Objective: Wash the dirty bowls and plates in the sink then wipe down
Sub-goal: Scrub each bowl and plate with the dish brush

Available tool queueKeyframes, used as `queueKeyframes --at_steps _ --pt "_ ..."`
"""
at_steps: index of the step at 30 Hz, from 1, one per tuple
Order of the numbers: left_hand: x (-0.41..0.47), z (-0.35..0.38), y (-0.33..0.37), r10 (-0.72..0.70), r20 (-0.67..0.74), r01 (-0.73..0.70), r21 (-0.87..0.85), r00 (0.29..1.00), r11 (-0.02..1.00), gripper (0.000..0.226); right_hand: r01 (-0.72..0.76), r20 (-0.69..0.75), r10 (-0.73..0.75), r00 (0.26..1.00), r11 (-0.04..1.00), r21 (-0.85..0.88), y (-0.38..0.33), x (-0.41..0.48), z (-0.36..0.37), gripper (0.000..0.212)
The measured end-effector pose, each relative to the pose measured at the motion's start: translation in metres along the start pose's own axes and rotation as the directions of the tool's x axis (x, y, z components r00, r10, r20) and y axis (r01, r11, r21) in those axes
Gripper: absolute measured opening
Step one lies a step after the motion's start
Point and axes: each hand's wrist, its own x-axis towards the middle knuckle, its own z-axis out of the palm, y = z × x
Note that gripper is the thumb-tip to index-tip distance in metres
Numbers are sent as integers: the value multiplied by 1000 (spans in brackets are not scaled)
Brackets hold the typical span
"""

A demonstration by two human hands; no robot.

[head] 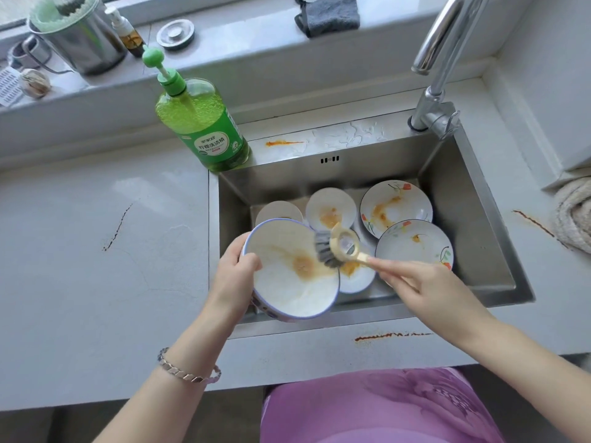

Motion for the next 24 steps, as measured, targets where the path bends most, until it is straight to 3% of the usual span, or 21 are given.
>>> queueKeyframes --at_steps 2,4,5,7,9,13,16,18,20,22,24 --pt "1 -2 -10 -43 -34 41 -51 999 998 41 -229 -47 277 960 866 445 1 -4 3 30" --pt "3 -2 -19 -123 -50 115 -130 991 985 31 -389 35 497 867 632 670 1 -1 6 30" --pt "2 0 -21 -164 -40 155 -169 986 973 26 -441 126 540 832 508 740 -2 3 8 31" --pt "-1 5 -24 -208 24 208 -219 978 953 34 -501 286 532 797 318 805 -7 9 15 40" --pt "-3 12 -26 -196 102 216 -248 975 944 38 -538 395 477 785 207 817 -13 13 21 49" --pt "-6 24 -24 -195 240 262 -293 951 920 25 -568 519 367 772 31 823 -17 12 21 38" --pt "-2 31 -23 -190 272 249 -202 943 947 28 -566 488 410 770 87 820 -14 9 16 33" --pt "2 35 -24 -88 158 77 73 984 994 29 -569 413 525 744 173 804 -12 10 16 30" --pt "0 38 -24 159 119 -192 368 980 910 39 -575 306 627 716 282 768 -12 12 17 35" --pt "-8 46 -21 301 297 -407 419 906 812 44 -574 198 683 703 381 725 -14 15 22 46" --pt "-18 61 -20 254 503 -516 494 826 699 45 -573 132 707 695 434 695 -19 18 26 49"
